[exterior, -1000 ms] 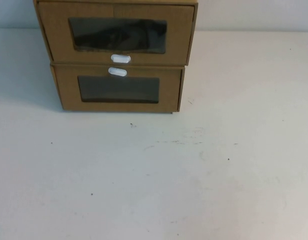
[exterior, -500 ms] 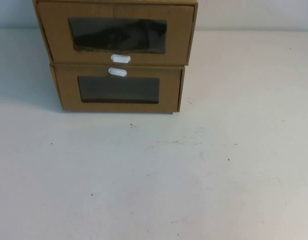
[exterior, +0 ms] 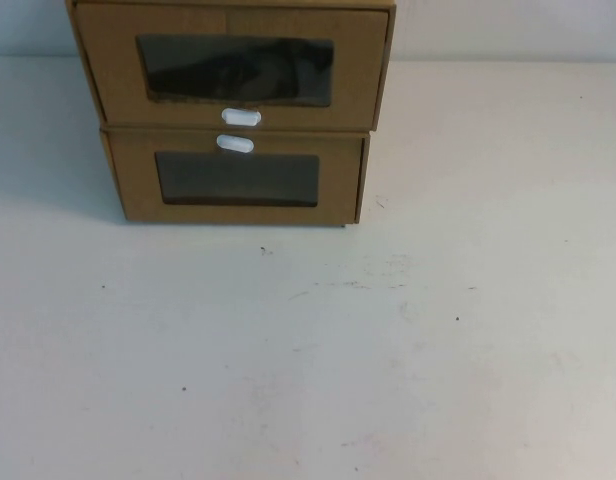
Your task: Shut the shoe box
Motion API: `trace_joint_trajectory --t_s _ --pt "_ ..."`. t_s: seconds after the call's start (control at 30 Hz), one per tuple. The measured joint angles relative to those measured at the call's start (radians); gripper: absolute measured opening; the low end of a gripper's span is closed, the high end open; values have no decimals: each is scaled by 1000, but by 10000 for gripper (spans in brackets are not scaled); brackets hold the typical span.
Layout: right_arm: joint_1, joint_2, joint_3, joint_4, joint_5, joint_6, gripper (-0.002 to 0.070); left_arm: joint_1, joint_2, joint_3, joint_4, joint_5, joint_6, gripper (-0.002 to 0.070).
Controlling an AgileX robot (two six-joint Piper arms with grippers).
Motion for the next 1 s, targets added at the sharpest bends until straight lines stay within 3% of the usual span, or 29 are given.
trace_joint_trajectory --t_s 0.43,0.53,0.67,0.83,1.0 --pt "0 2 0 -3 0 0 -13 0 0 0 0 2 0 -5" --pt "-10 -3 2 -81 22 0 -13 0 0 0 0 4 0 -5" --pt "-147 -18 48 -113 23 0 -13 0 0 0 0 4 0 -5" --pt "-367 -40 158 -122 -121 0 -13 0 0 0 0 7 0 -5" --pt "-425 -41 232 -105 -156 1 -13 0 2 0 0 11 0 -5"
